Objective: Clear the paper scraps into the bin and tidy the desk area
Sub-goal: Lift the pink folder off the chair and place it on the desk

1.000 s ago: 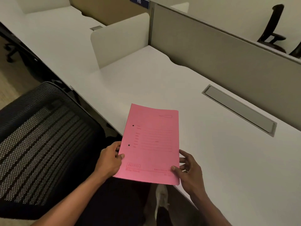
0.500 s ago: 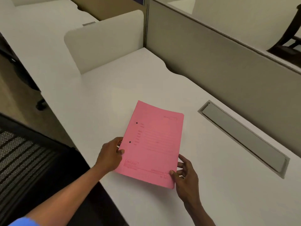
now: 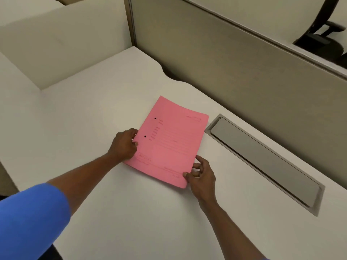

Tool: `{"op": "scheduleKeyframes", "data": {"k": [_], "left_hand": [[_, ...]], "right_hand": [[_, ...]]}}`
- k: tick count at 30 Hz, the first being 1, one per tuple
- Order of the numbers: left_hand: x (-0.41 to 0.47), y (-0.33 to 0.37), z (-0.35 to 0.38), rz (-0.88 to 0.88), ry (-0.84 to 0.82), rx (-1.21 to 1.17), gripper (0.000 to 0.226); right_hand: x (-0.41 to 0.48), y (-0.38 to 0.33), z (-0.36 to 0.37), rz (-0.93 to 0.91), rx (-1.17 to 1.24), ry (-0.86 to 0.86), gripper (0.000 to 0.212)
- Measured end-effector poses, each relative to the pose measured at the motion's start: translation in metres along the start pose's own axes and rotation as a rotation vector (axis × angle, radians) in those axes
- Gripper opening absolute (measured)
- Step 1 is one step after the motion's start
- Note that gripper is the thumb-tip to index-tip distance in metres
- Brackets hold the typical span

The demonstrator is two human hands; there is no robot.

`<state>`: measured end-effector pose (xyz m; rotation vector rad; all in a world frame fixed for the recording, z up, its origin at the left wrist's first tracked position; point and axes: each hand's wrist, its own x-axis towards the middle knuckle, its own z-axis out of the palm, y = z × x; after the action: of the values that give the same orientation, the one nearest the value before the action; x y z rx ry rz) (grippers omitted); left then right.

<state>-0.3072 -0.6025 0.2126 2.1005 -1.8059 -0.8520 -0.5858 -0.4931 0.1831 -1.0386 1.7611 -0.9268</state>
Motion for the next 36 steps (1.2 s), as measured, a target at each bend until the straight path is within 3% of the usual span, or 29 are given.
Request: {"op": "scheduleKeyframes", "data": {"k": [9,19,26,36], "left_hand": [[0.07,0.042,0.014,-0.001,0.008,0.08,0.045],[0.096,0.073,0.035,0.068,-0.012,0.168,0.092],[0.106,0.076,0.051,0.168,-0.093,0.395,0.12],[0.123,0.079,0.054,0.196,-0.104,0.437,0.121]], "right_hand": [[0.051,0.003,0.01,0.046,-0.011,0.112,0.072],[0.097,-0.003,0.015,0.043,-0.025,0.167,0.071],[0.116,-0.01,0.02,0.043,-0.064,0.19,0.069],[0.123,-0.019,0.029,0.048,-0.2,0.213,0.07]]}}
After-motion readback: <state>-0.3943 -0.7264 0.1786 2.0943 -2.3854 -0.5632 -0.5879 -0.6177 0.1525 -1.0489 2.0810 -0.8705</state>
